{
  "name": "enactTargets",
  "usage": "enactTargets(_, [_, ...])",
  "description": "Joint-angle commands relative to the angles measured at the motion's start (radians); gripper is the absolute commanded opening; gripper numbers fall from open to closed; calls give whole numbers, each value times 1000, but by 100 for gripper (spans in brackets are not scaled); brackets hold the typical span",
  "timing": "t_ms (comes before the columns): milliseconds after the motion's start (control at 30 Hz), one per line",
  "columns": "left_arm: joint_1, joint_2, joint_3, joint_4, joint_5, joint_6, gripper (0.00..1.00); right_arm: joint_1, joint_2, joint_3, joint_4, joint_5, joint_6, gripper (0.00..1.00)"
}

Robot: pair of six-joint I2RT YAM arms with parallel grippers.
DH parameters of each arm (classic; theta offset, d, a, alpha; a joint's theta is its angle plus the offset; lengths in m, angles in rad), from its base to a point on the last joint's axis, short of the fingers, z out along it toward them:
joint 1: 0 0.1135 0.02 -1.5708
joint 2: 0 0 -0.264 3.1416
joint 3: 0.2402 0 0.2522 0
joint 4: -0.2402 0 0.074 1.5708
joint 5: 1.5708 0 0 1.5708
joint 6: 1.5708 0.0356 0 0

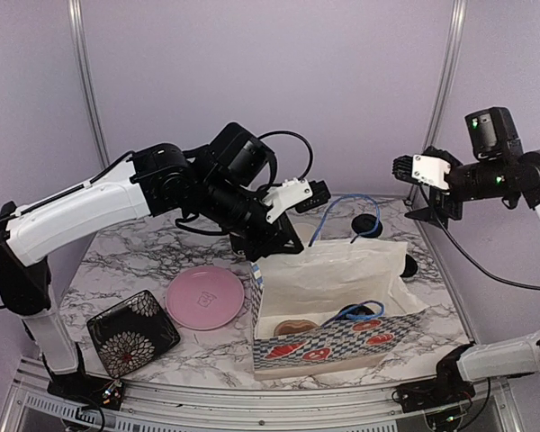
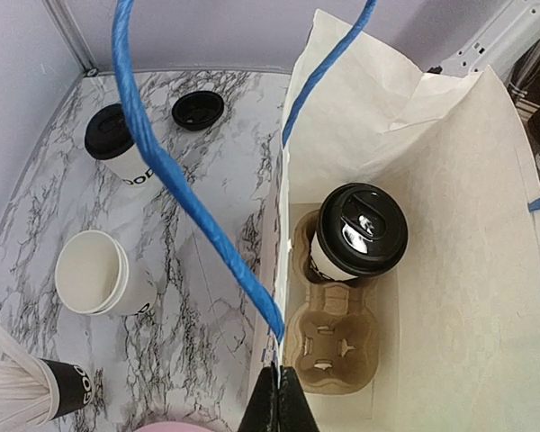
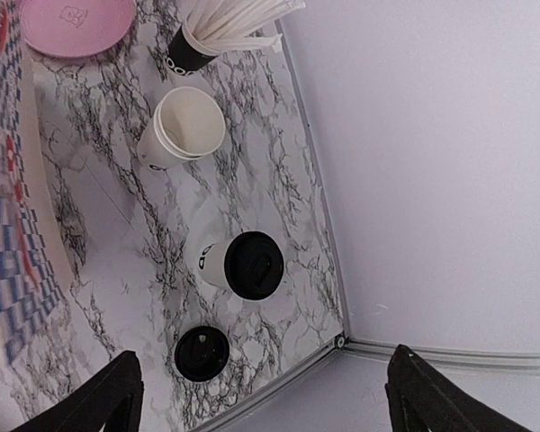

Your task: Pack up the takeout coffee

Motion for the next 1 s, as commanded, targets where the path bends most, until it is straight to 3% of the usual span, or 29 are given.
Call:
enactTargets(0, [-78, -107, -38, 26, -44, 3, 0, -93, -5, -96, 150, 45, 51, 91])
enactTargets(200, [-222, -184, -113, 26, 7, -31, 0, -152, 21, -148, 193, 34, 75, 91])
enactTargets(400, [-281, -203, -180, 29, 42, -91, 0, -151, 47, -155, 201, 2, 85, 90])
enactTargets(667, [-284, -192, -169, 36, 21, -90, 0, -150, 52, -155, 199, -21, 92, 90])
enactTargets(767, [-282, -178, -159, 34, -53, -84, 0, -151, 49, -157, 195, -24, 108, 90])
enactTargets(967, [-186, -146, -127, 33, -150, -126, 0, -153, 116, -142, 178, -12, 163, 88])
